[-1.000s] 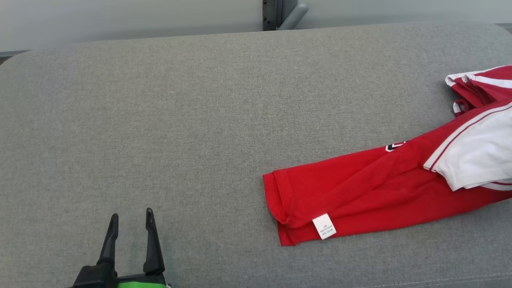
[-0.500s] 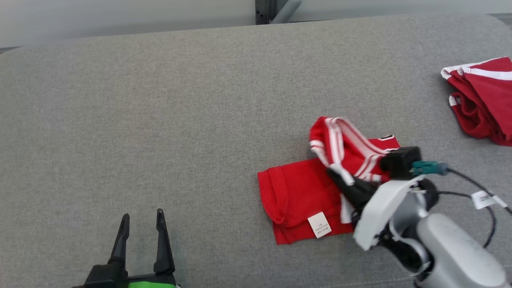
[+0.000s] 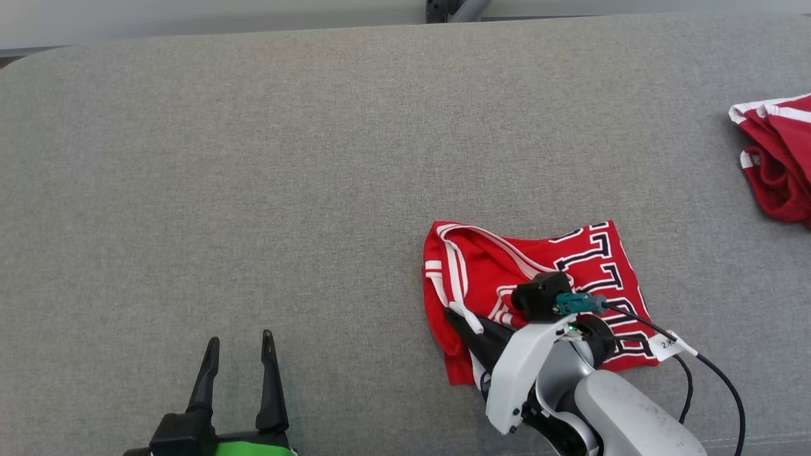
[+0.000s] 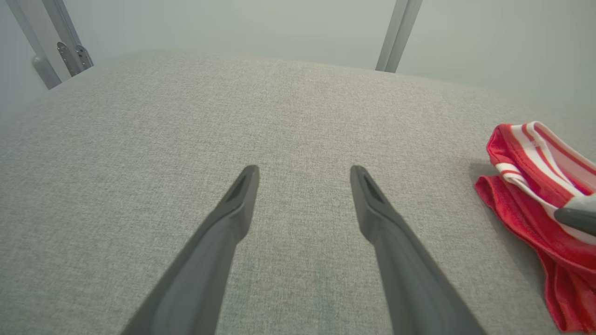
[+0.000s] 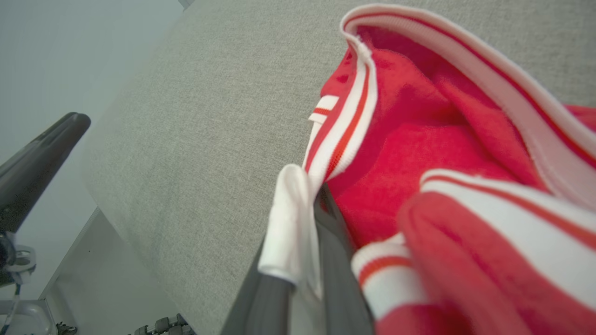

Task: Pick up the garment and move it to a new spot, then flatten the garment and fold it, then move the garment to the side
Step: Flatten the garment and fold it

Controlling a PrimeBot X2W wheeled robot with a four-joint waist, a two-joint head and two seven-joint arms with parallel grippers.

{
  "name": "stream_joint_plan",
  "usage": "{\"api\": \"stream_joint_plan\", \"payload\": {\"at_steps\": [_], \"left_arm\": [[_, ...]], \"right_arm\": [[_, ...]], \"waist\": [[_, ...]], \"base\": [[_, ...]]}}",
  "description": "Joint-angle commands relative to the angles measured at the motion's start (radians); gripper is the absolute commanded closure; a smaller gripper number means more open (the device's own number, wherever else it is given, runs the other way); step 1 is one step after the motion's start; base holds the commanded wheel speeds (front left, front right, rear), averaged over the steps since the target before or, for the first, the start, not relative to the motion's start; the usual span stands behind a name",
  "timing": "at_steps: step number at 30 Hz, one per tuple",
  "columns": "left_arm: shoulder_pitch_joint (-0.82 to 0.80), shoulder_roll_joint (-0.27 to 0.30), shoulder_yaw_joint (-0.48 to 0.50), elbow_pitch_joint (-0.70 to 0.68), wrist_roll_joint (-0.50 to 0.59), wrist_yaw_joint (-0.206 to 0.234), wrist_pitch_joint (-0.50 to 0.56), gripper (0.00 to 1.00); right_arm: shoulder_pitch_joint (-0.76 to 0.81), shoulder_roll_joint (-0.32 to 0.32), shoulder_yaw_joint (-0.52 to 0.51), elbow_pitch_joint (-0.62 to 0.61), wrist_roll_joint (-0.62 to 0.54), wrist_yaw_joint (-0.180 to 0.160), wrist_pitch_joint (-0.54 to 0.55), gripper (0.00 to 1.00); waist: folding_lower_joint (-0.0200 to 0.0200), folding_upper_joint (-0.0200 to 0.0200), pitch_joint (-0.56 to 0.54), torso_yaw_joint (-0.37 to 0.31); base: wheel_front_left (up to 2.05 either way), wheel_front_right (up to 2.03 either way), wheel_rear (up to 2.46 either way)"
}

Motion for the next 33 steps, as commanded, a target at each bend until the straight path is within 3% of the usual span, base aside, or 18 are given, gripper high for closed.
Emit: {"api": "stream_joint_plan", "payload": {"at_steps": [1,2,3,4,10,17,24,29,33], "left_arm": [[-0.005,0.001,0.004,0.002,-0.002,0.006,-0.002,0.00],[-0.006,0.001,0.006,0.003,-0.003,0.007,-0.002,0.00],[-0.006,0.001,0.006,0.003,-0.003,0.007,-0.002,0.00],[-0.007,0.001,0.009,0.004,-0.003,0.007,-0.002,0.00],[0.020,0.001,0.047,0.004,0.001,0.007,-0.002,0.00],[0.065,0.001,0.064,-0.007,-0.014,0.013,-0.002,0.00],[0.081,0.001,0.066,-0.003,-0.008,0.006,-0.002,0.00],[0.096,0.001,0.087,0.015,0.026,-0.013,-0.003,0.00],[0.107,0.001,0.106,0.018,0.036,-0.029,-0.002,0.00]], "right_arm": [[0.014,0.005,-0.002,0.006,-0.013,0.000,-0.009,0.82],[0.015,0.005,0.004,0.002,-0.015,0.000,-0.012,0.20],[0.015,0.005,0.004,0.002,-0.015,0.000,-0.012,0.20],[0.016,0.002,0.010,-0.005,-0.019,0.000,-0.014,0.00],[0.077,-0.044,-0.045,-0.158,0.006,0.000,-0.093,0.00],[0.210,-0.091,-0.303,-0.267,-0.103,0.000,-0.188,0.00],[0.301,-0.075,-0.560,-0.180,-0.389,0.000,-0.375,0.00],[0.341,-0.034,-0.661,-0.083,-0.452,0.000,-0.429,0.00],[0.368,-0.004,-0.702,-0.072,-0.462,0.000,-0.430,0.00]], "waist": [[0.0000,0.0051,0.002,-0.001],[0.0000,0.0051,0.002,-0.002],[0.0000,0.0051,0.002,-0.002],[0.0000,0.0051,0.000,-0.004],[0.0000,0.0051,-0.047,-0.030],[0.0000,0.0051,-0.106,-0.075],[0.0000,0.0051,-0.147,-0.094],[0.0000,0.0051,-0.180,-0.091],[0.0000,0.0051,-0.206,-0.081]], "base": [[0.00,0.00,0.00],[0.00,0.00,0.00],[0.00,0.00,0.00],[0.00,0.00,0.00],[0.00,0.00,0.00],[0.00,0.00,0.00],[0.00,0.00,0.00],[0.00,0.00,0.00],[0.00,0.00,0.00]]}}
